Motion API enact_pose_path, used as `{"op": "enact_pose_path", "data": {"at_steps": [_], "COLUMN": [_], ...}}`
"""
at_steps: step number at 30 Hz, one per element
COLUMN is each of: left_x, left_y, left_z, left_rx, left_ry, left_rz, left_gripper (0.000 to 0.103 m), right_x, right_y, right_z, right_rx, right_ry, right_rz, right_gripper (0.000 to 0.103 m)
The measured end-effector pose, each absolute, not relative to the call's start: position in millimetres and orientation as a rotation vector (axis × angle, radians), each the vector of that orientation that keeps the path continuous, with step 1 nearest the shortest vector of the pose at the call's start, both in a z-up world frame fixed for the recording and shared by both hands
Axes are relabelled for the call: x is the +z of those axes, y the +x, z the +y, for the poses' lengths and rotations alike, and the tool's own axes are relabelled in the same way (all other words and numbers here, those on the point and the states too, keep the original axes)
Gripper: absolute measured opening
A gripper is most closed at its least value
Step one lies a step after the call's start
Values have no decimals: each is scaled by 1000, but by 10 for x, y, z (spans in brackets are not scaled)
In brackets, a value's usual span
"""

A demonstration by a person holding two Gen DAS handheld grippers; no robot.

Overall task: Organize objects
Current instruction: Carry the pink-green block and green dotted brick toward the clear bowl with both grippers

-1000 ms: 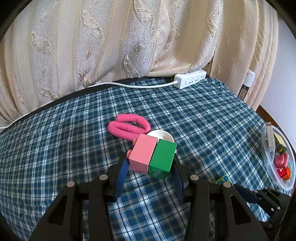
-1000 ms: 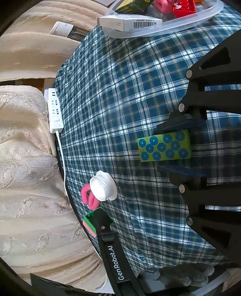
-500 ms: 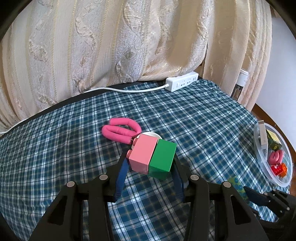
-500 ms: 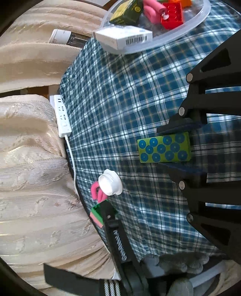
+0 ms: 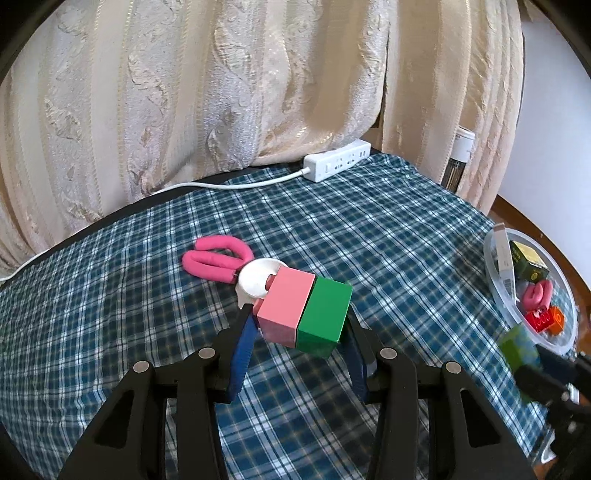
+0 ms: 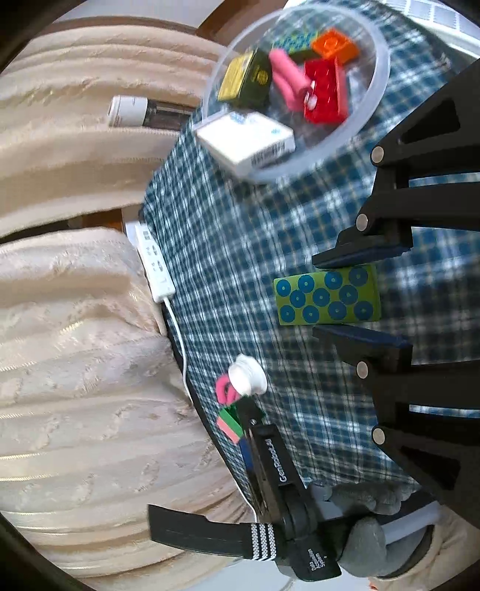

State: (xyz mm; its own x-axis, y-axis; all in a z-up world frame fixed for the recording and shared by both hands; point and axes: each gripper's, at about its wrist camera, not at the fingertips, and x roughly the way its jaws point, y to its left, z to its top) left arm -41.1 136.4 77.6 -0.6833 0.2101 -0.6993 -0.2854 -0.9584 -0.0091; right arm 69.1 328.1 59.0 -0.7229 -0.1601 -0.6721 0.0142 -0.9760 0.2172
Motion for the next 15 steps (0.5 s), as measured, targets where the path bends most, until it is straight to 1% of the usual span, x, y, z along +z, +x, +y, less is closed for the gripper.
{"op": "enact_pose_path", "data": {"at_steps": [15], "left_x": [854], "left_y": [-188], "left_z": [1709], "left_rx": [2578], "left_ry": [-1067], "left_rz": [156], "left_gripper": [46], "right_x": [745], "right_y": [977], "right_z": [4117], "right_rx": [-2999], "right_ry": [1053], "right_rz": [-450], "right_gripper": [32]}}
